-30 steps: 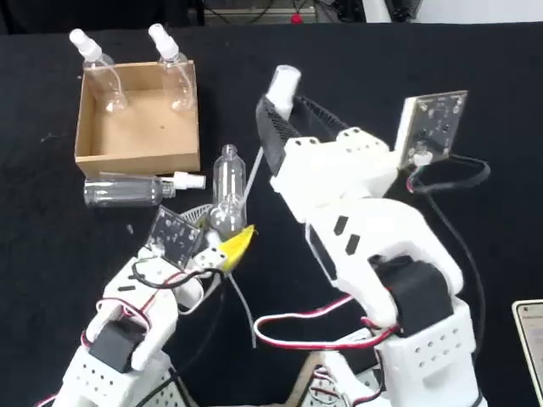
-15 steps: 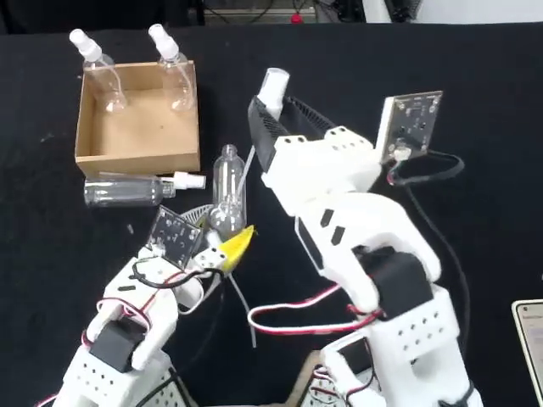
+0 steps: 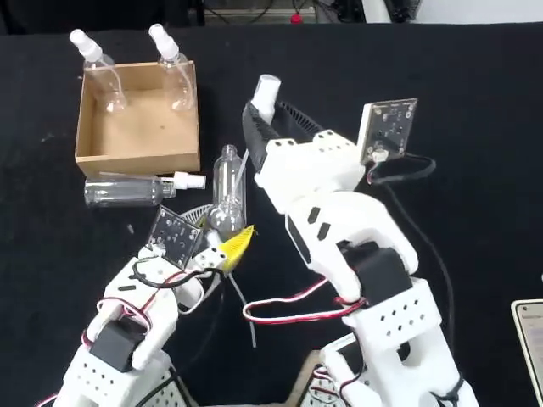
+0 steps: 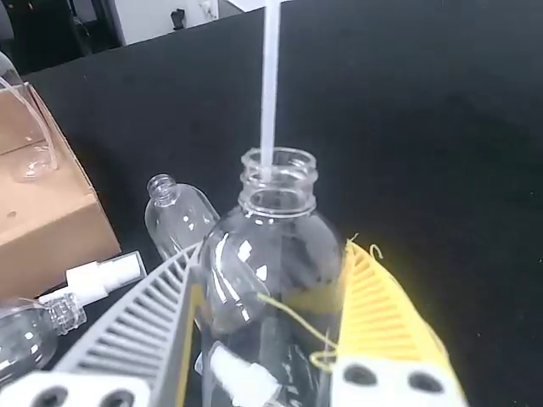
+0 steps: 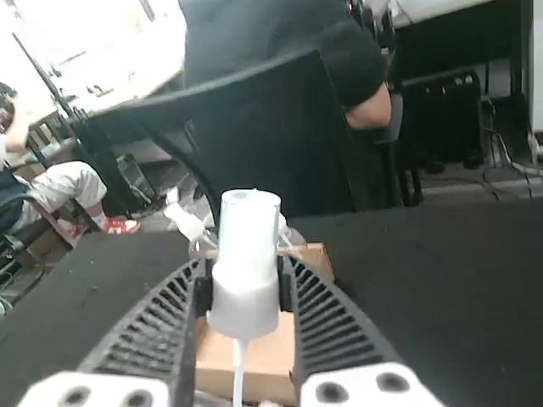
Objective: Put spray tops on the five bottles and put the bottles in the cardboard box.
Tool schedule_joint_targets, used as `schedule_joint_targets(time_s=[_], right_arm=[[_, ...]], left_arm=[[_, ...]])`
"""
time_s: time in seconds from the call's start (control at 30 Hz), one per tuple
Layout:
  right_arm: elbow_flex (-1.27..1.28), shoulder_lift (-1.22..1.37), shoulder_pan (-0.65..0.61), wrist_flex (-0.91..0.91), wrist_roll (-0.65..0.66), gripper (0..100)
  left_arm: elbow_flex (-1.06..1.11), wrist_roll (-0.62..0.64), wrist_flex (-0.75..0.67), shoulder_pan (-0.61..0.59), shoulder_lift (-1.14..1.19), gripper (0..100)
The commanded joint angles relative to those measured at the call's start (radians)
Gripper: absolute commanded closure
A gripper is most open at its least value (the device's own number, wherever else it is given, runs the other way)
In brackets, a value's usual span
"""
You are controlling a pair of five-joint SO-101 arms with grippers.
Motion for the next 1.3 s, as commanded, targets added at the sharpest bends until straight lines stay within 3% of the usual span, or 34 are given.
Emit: schedule_joint_targets(time_s=[0.0, 0.43, 0.53, 0.7, 0.77, 1.27], right_arm=[[0.01, -0.016, -0.014, -0.026, 0.0, 98.7], [0.025, -0.084, -0.017, 0.158, 0.002, 98.7], [0.073, -0.142, -0.066, 0.17, 0.014, 98.7], [0.206, -0.229, -0.212, 0.114, 0.195, 98.7], [0.249, -0.272, -0.216, 0.086, 0.235, 98.7], [0.43, -0.45, -0.209, 0.021, 0.249, 98.6]], left_arm=[[-0.012, 0.006, -0.02, 0.005, -0.006, 92], [-0.012, 0.008, -0.02, 0.005, -0.006, 92], [-0.012, 0.008, -0.02, 0.005, -0.006, 92], [-0.012, 0.008, -0.02, 0.005, -0.006, 92], [-0.012, 0.008, -0.02, -0.007, -0.006, 92], [-0.008, 0.008, -0.018, -0.016, -0.006, 92]])
